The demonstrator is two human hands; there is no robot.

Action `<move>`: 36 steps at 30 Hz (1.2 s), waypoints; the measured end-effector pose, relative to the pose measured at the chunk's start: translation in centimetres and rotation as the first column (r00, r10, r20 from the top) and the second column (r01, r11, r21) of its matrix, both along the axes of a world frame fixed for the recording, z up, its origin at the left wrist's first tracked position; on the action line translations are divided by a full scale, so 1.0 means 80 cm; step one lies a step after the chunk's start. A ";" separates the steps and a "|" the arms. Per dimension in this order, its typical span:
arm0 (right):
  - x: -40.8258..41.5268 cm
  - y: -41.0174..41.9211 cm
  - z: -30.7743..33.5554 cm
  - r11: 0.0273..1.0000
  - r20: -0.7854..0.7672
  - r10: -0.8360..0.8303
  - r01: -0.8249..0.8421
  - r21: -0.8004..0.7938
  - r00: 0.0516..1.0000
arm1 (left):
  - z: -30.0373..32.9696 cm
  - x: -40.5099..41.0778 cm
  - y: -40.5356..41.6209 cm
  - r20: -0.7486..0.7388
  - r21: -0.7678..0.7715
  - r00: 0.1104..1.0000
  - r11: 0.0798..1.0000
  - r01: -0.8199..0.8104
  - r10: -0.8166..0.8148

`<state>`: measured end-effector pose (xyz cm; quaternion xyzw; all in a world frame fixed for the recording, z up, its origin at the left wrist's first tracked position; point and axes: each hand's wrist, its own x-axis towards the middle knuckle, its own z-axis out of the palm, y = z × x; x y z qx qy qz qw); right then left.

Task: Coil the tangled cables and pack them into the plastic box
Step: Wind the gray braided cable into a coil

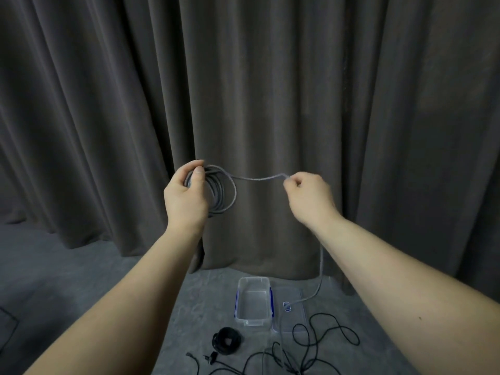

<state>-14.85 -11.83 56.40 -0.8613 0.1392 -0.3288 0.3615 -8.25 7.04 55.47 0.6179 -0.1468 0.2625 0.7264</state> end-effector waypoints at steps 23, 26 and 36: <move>0.006 0.010 -0.001 0.896 0.310 0.270 -0.355 0.266 0.912 | 0.001 -0.036 -0.032 -0.096 0.102 0.843 0.837 0.538 -0.530; 0.007 0.011 -0.003 0.880 0.356 0.207 -0.333 0.339 0.911 | 0.003 -0.039 -0.034 -0.089 0.117 0.854 0.846 0.521 -0.513; 0.009 0.011 -0.006 0.842 0.318 0.346 -0.442 0.309 0.883 | 0.005 -0.040 -0.039 -0.055 0.072 0.923 0.920 0.385 -0.381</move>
